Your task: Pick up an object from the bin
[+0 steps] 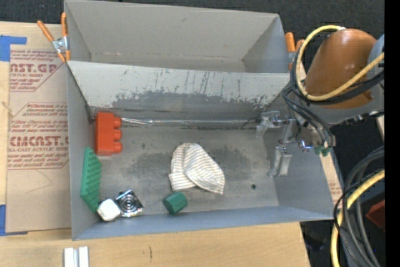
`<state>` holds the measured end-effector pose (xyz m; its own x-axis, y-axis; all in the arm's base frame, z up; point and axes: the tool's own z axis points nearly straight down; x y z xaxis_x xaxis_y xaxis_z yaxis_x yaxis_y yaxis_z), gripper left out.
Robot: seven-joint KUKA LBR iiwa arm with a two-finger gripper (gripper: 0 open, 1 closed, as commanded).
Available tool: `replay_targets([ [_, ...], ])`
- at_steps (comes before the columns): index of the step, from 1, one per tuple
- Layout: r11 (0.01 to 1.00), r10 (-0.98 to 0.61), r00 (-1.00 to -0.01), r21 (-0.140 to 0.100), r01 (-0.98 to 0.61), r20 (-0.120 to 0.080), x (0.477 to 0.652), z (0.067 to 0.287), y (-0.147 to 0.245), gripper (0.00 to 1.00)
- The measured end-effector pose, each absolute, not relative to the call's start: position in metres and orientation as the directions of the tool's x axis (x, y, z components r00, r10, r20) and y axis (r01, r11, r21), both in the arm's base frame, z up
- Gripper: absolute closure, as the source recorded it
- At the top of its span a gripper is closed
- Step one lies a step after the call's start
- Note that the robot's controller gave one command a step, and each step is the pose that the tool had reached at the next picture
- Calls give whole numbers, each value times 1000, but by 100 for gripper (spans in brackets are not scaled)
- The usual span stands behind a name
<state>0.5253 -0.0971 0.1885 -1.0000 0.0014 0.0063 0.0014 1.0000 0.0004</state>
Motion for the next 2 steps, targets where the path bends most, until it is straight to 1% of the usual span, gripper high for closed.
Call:
replay_targets([
  [1,1000,0,-1000,-1,0,-1,527,193,-97,0],
  [2,1000,-12,-1000,-4,-12,-8,523,160,-64,0],
])
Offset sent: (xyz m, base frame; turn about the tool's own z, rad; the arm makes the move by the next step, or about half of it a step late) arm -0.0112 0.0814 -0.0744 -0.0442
